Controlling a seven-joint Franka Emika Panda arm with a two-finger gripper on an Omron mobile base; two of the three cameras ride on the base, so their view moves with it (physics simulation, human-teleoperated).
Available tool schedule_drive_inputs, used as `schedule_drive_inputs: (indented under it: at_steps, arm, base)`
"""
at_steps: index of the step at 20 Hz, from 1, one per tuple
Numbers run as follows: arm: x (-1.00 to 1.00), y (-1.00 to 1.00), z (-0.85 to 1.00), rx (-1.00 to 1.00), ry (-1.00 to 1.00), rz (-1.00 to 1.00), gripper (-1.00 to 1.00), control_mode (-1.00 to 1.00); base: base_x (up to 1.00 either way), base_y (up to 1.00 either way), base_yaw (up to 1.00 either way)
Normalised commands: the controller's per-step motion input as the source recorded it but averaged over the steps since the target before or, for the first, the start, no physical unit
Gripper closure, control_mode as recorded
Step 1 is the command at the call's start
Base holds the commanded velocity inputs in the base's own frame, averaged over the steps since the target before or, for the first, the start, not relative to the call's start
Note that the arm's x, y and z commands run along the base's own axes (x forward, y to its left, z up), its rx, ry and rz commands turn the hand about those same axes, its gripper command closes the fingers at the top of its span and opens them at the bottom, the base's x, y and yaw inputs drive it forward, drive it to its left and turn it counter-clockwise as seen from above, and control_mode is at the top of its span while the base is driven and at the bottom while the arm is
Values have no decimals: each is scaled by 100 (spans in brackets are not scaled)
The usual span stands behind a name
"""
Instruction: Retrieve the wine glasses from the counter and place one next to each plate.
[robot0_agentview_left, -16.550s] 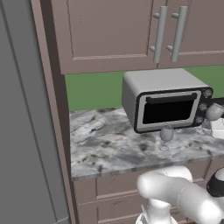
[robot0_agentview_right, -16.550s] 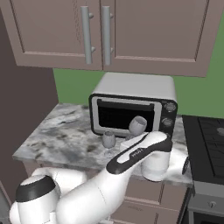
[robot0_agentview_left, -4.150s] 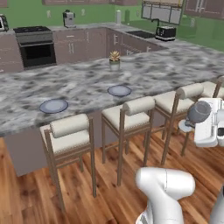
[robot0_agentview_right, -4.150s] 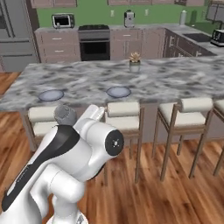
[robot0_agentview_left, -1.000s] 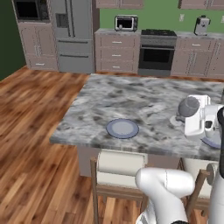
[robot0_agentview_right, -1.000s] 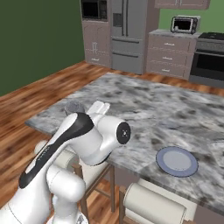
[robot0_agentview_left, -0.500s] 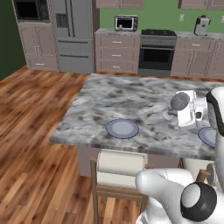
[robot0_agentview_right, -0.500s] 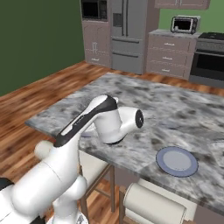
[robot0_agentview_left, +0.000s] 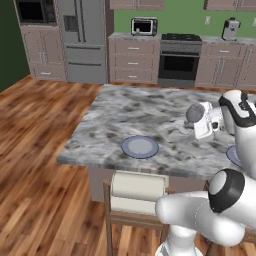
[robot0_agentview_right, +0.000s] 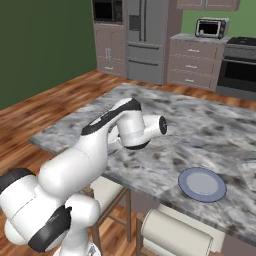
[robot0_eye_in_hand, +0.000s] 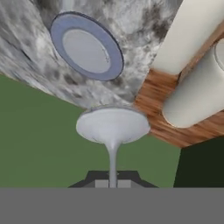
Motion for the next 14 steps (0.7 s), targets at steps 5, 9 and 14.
schedule_drive_inputs:
  at_steps: [5, 9, 14]
  arm:
    - [42, 0, -28, -3, 0, 0, 100, -100]
    - [22, 0, -28, 0, 0, 0, 100, -100]
    - [19, 0, -35, 0, 0, 0, 100, -100]
  base:
    - [0, 0, 0]
    - [0, 0, 0]
    - [0, 0, 0]
